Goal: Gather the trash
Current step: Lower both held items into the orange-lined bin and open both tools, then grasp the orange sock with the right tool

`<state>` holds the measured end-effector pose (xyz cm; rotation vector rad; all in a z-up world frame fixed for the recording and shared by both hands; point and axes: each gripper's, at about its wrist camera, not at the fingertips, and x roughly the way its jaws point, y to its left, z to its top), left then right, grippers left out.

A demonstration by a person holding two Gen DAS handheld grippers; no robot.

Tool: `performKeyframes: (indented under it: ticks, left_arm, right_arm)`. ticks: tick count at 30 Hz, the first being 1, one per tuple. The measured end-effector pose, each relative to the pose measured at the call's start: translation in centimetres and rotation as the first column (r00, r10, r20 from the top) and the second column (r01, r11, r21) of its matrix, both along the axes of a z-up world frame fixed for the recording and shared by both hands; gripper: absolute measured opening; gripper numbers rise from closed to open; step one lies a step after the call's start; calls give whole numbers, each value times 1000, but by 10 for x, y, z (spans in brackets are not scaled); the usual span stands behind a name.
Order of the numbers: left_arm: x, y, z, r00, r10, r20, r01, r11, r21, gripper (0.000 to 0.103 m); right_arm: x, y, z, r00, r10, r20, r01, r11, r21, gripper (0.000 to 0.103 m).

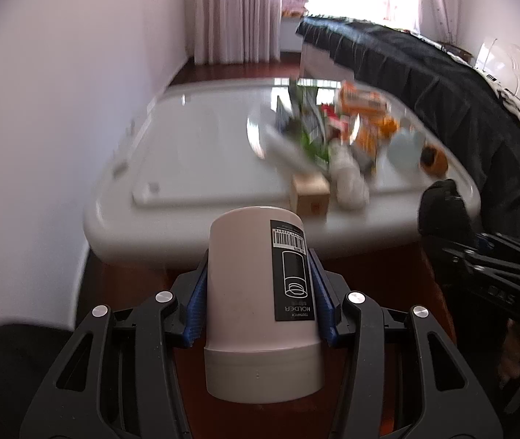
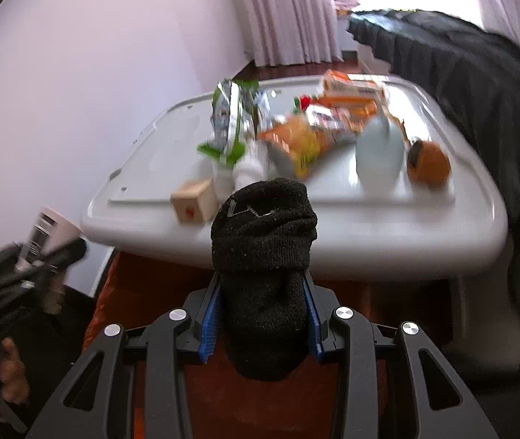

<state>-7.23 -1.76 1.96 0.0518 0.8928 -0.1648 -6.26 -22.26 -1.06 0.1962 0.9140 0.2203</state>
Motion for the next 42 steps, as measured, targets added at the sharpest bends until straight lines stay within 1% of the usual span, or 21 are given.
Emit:
performKeyframes:
  ticks: [2, 4, 5, 8, 9, 11, 12, 16, 28, 29, 30, 31, 32, 33, 34, 35, 37, 42]
  left_arm:
    - [-7, 1, -18, 999, 0, -46, -1, 1000, -5, 47]
    - [-10, -2, -38, 998, -1, -70, 3, 1000, 22, 47]
    - [-11, -1, -49, 996, 0, -88, 3, 1000, 26, 47]
    - [-7, -3, -84, 985, 14, -172, -5, 999, 53, 47]
    - [-4, -4, -96, 977, 16, -213, -4, 998, 56, 47]
    - [1, -7, -107, 968, 14, -250, 0, 998, 58, 47]
    - [2, -9, -110, 967, 12, -254, 4, 998, 65, 47]
    - [3, -16, -110, 970, -9, -243, 28, 997, 74, 47]
    - [5, -12, -112, 968, 1, -251, 18, 997, 71, 47]
    - [5, -11, -113, 966, -9, -258, 25, 998, 59, 48]
    - [5, -12, -114, 963, -14, -269, 29, 998, 51, 48]
    - [5, -10, -117, 962, -10, -272, 27, 998, 59, 49]
    - [5, -10, -120, 961, -4, -276, 25, 997, 73, 58]
    - [5, -9, -119, 963, 5, -270, 17, 997, 81, 64]
    - [3, -6, -117, 965, 10, -260, 11, 997, 77, 73]
    - [3, -4, -115, 968, 13, -251, 5, 998, 71, 74]
    - [3, -2, -113, 971, 19, -239, -3, 998, 70, 74]
    - [5, -2, -115, 969, 23, -247, -6, 997, 71, 74]
  right_arm:
    - [-16, 5, -8, 1000, -10, -10, 10, 1000, 14, 38]
    - [-32, 16, -21, 999, -9, -36, 8, 1000, -20, 38]
    - [-37, 24, -31, 998, -1, -67, -2, 999, -38, 38]
    - [-38, 35, -53, 988, 25, -155, -30, 999, -33, 38]
    - [-36, 39, -60, 983, 34, -180, -44, 998, -49, 38]
    - [-31, 43, -68, 979, 34, -203, -50, 996, -77, 38]
    - [-29, 42, -72, 976, 31, -217, -48, 996, -74, 38]
    - [-25, 38, -81, 965, 5, -261, -24, 997, -69, 38]
    - [-24, 27, -77, 965, -12, -262, -4, 998, -59, 38]
    - [-24, 27, -77, 965, -12, -263, -4, 998, -58, 41]
    - [-23, 27, -77, 964, -13, -266, -2, 998, -56, 47]
    - [-23, 26, -76, 963, -23, -268, 6, 998, -63, 53]
    - [-23, 24, -74, 964, -46, -260, 27, 997, -75, 70]
    - [-23, 22, -71, 967, -64, -245, 46, 996, -79, 75]
    - [-25, 18, -67, 971, -83, -225, 69, 995, -72, 75]
    - [-26, 13, -64, 973, -100, -210, 89, 994, -58, 75]
    - [-26, 7, -61, 972, -126, -200, 119, 992, -46, 75]
    - [-26, -11, -47, 968, -179, -177, 184, 983, 13, 75]
